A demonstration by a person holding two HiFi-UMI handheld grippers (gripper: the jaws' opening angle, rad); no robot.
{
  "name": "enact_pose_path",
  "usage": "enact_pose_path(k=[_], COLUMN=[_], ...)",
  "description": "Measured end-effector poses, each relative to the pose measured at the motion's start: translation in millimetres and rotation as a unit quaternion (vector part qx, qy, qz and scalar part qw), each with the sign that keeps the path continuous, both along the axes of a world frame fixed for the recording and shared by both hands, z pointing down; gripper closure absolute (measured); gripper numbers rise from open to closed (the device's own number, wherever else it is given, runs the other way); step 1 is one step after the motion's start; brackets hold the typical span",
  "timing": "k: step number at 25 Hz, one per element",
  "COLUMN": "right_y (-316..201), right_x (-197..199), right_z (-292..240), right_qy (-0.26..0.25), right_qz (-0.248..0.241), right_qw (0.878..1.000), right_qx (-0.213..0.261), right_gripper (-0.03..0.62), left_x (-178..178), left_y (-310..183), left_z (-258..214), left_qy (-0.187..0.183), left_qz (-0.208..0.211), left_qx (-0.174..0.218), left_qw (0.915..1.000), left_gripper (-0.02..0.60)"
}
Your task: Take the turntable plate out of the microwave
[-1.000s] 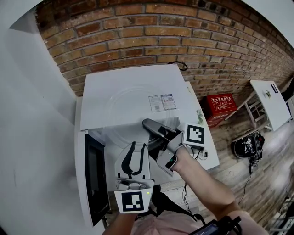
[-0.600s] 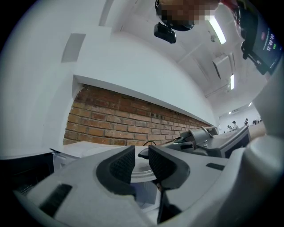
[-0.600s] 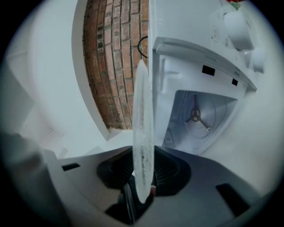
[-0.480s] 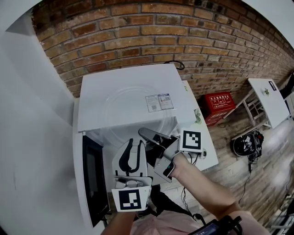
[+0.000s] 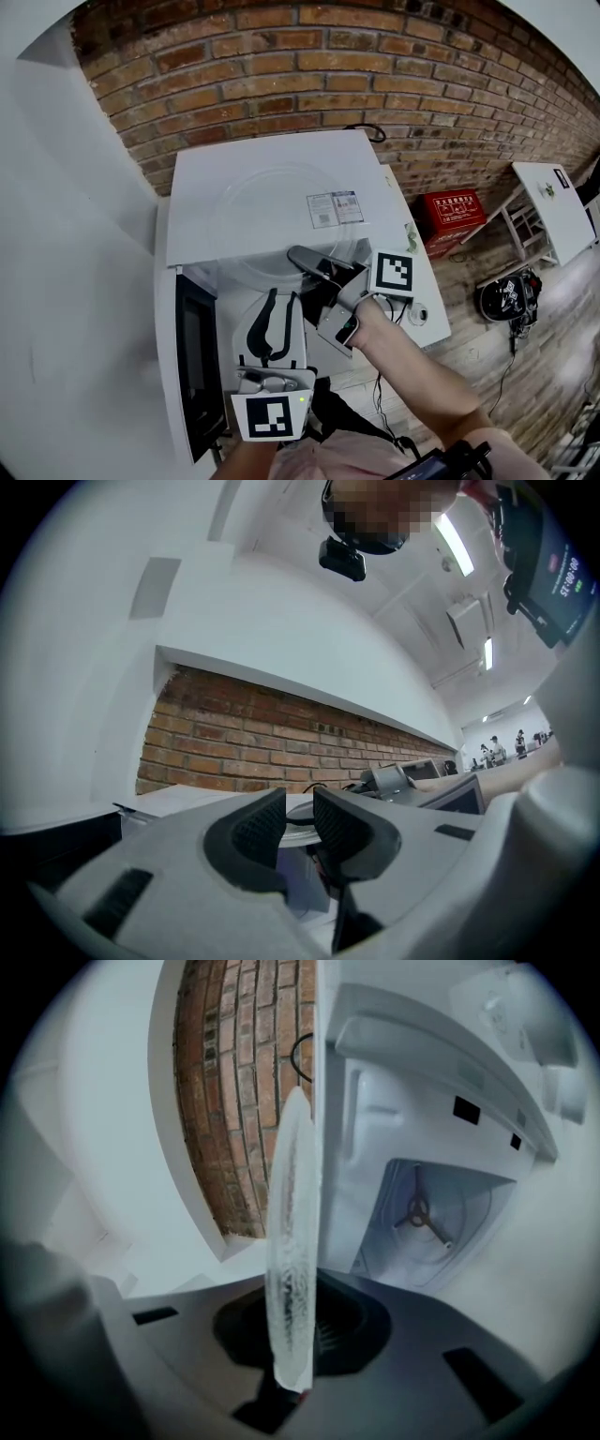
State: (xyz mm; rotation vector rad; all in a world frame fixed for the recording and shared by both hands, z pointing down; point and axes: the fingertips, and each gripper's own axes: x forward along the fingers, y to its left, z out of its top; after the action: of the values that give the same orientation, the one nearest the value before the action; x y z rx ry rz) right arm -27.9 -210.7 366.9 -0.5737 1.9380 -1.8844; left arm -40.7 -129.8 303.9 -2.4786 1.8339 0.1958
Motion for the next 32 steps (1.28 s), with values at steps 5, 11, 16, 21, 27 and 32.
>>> enact_pose_path(k=[5, 11, 16, 21, 27, 32], right_y=[-2, 14, 30, 37, 26, 11], right_x=[1, 10, 21, 25, 21, 15], right_z=[-1, 0, 0, 4, 5, 2], right_qy=[-0.008, -0.004, -0.012, -0.013, -0.012, -0.023], right_qz=[0.002, 0.003, 0.002, 0.003, 0.006, 0.009], right_qw=[1.000, 1.000, 1.000, 1.000, 1.000, 1.000], right_qx=[0.010, 0.021, 0.019, 0.011, 0.013, 0.015], right_gripper=[0.553, 0.521, 0.511, 0.537, 0.541, 0.538], left_x=[-2, 0, 3, 5, -4, -9], left_y=[4, 7, 8, 12, 13, 14], left_z=[2, 3, 3, 3, 7, 8], left_qy=[-0.002, -0.007, -0.009, -0.014, -0.018, -0.019], left_qz=[-0.001, 0.005, 0.008, 0.011, 0.002, -0.006], left_qx=[-0.004, -0.001, 0.000, 0.005, -0.001, -0.004], left_qw=[1.0000, 1.0000, 0.9999, 0.9998, 0.9998, 0.9998], left_gripper=[0.495, 0.494, 0.494, 0.491, 0.491, 0.491])
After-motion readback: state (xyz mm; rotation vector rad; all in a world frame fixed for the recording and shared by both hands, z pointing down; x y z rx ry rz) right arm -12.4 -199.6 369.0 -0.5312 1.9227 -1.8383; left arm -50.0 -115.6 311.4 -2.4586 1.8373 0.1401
